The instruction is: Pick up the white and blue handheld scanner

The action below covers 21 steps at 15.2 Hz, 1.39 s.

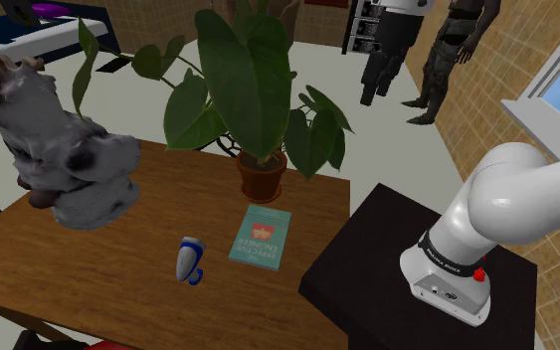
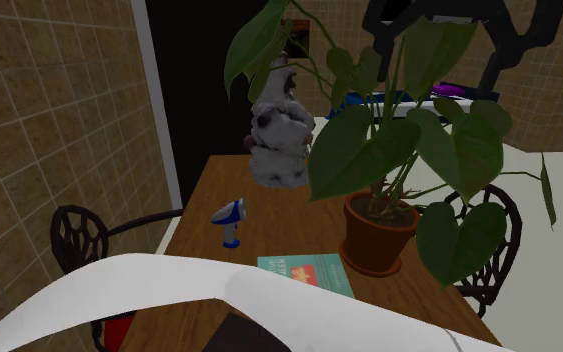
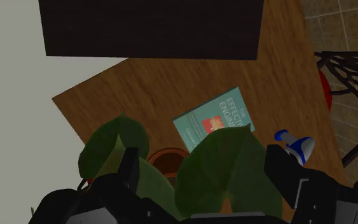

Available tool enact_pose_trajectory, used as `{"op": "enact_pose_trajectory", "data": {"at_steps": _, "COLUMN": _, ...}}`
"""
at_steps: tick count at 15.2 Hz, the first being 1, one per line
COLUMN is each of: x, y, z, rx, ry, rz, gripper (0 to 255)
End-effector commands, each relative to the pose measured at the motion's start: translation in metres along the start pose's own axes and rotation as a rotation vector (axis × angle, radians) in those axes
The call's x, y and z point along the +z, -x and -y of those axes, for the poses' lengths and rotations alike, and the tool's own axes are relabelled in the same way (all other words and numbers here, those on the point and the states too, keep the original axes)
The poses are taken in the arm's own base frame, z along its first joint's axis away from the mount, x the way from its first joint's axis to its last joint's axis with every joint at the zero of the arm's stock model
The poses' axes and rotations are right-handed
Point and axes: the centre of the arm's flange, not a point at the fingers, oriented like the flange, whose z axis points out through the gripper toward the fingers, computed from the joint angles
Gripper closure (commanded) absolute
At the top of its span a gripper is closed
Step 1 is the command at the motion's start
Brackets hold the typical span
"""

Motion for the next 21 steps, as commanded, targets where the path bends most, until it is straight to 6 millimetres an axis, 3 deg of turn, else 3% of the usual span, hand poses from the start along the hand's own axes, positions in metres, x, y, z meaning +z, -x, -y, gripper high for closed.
{"op": "enact_pose_trajectory", "data": {"at_steps": 1, "x": 0.0, "y": 0.0, "z": 0.0, "rx": 0.0, "ry": 0.0, "rz": 0.0, "gripper": 0}}
{"op": "enact_pose_trajectory", "data": {"at_steps": 11, "x": 0.069, "y": -0.011, "z": 0.123, "rx": 0.208, "ry": 0.075, "rz": 0.001, "gripper": 0}}
{"op": "enact_pose_trajectory", "data": {"at_steps": 21, "x": 0.148, "y": -0.046, "z": 0.236, "rx": 0.416, "ry": 0.151, "rz": 0.002, "gripper": 0}}
